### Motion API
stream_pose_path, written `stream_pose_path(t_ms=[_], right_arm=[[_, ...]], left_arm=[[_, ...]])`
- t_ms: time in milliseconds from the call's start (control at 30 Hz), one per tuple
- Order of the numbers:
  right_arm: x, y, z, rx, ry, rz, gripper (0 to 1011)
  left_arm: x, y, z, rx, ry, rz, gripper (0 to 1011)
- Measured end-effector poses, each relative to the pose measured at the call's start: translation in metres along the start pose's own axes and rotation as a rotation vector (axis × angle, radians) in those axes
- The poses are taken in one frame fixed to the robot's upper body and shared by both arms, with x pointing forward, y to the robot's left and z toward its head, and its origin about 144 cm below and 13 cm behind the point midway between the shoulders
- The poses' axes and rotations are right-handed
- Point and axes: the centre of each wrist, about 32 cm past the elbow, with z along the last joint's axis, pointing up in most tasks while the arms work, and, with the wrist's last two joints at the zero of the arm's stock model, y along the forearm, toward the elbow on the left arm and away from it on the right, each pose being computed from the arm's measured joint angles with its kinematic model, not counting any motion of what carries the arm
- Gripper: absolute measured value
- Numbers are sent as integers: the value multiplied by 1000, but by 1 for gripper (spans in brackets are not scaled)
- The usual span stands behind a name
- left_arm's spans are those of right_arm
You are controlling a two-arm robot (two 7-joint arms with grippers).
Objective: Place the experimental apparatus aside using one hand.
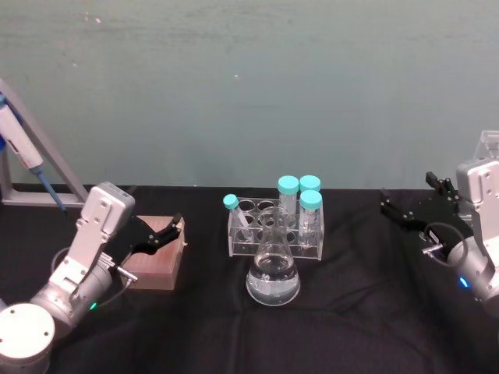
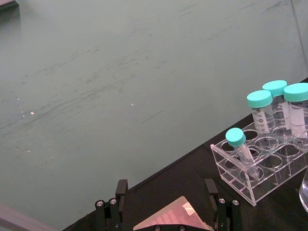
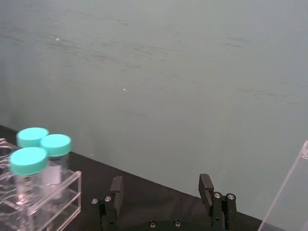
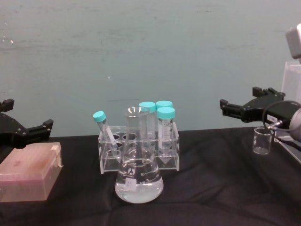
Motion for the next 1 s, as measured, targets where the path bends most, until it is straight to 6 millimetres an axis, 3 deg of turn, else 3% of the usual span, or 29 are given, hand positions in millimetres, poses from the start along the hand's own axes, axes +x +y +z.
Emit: stream_pose_path(t_ms=[1000], right_arm=[[9, -29, -1, -4, 10, 295, 1000]], left_arm=[[0, 0, 0, 0, 0, 0, 1000]])
